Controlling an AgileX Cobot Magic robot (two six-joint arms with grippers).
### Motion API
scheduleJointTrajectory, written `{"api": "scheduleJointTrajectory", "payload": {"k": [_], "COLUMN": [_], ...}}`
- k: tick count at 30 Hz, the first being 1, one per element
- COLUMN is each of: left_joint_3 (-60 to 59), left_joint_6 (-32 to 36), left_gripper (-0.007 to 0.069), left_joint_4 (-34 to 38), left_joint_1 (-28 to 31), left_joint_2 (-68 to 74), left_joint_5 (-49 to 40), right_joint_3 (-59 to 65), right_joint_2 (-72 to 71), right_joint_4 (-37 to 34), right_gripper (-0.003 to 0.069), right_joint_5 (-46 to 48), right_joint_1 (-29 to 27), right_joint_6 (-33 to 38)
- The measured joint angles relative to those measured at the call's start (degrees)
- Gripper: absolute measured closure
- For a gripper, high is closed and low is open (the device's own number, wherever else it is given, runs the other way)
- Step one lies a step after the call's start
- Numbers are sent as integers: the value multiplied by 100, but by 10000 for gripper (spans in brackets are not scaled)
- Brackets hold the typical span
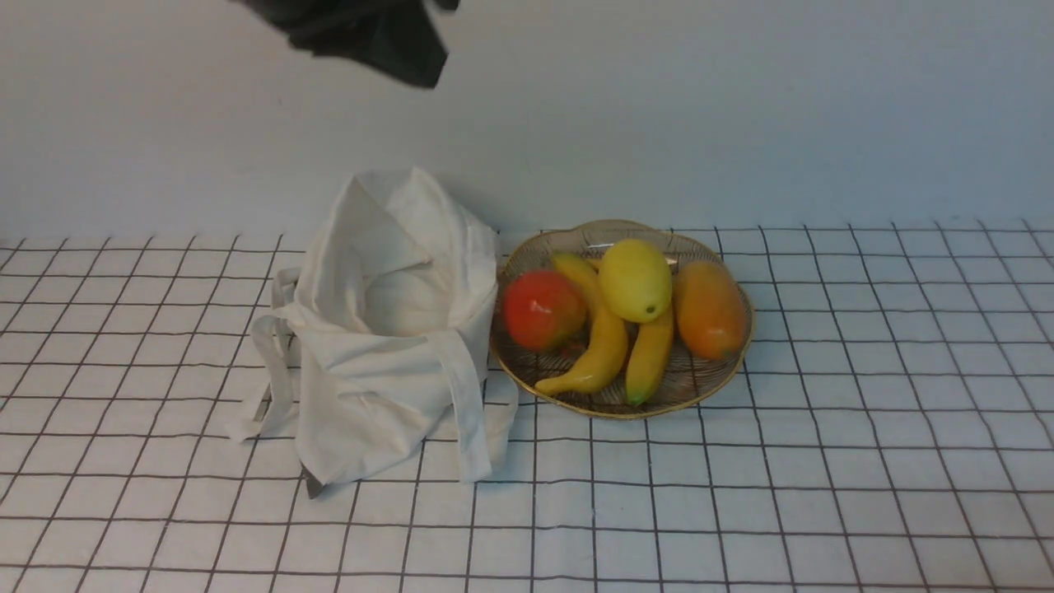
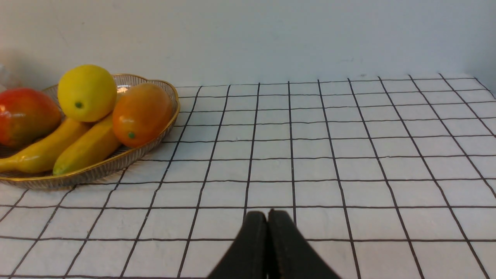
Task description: Take the fruit out of the bag on the white checkered tablecloth and place them on the plate.
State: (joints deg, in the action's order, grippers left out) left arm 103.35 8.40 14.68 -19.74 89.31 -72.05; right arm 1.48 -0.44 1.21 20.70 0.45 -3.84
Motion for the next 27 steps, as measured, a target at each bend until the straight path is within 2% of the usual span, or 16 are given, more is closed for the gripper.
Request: {"api": "scheduleJointTrajectory", "payload": {"k": [3, 5, 6, 7, 8, 11, 14, 17, 22, 27], "left_joint_3": [-1590, -2616, -3301, -3413, -4299, -5768, -6803, -7570, -8159, -8271], "left_joint_6": [50, 148, 263, 309, 458, 587, 587, 587, 591, 603], "left_gripper": [632, 632, 632, 632, 632, 632, 632, 632, 632, 632], "left_joint_4": [-357, -359, -285, -255, -106, 277, 469, 525, 539, 539], "left_joint_1": [0, 0, 0, 0, 0, 0, 0, 0, 0, 0], "left_joint_2": [-1009, -1604, -2001, -2131, -2581, -3510, -4291, -5026, -5740, -5956], "left_joint_5": [57, 472, 948, 1121, 1777, 2970, 3849, 4256, 4240, 4052], "right_joint_3": [0, 0, 0, 0, 0, 0, 0, 0, 0, 0], "right_joint_2": [0, 0, 0, 0, 0, 0, 0, 0, 0, 0], "right_joint_4": [0, 0, 0, 0, 0, 0, 0, 0, 0, 0], "right_gripper": [673, 673, 673, 673, 673, 673, 673, 673, 673, 673], "right_joint_5": [0, 0, 0, 0, 0, 0, 0, 0, 0, 0], "right_joint_1": [0, 0, 0, 0, 0, 0, 0, 0, 0, 0], "right_joint_6": [0, 0, 0, 0, 0, 0, 0, 0, 0, 0]}}
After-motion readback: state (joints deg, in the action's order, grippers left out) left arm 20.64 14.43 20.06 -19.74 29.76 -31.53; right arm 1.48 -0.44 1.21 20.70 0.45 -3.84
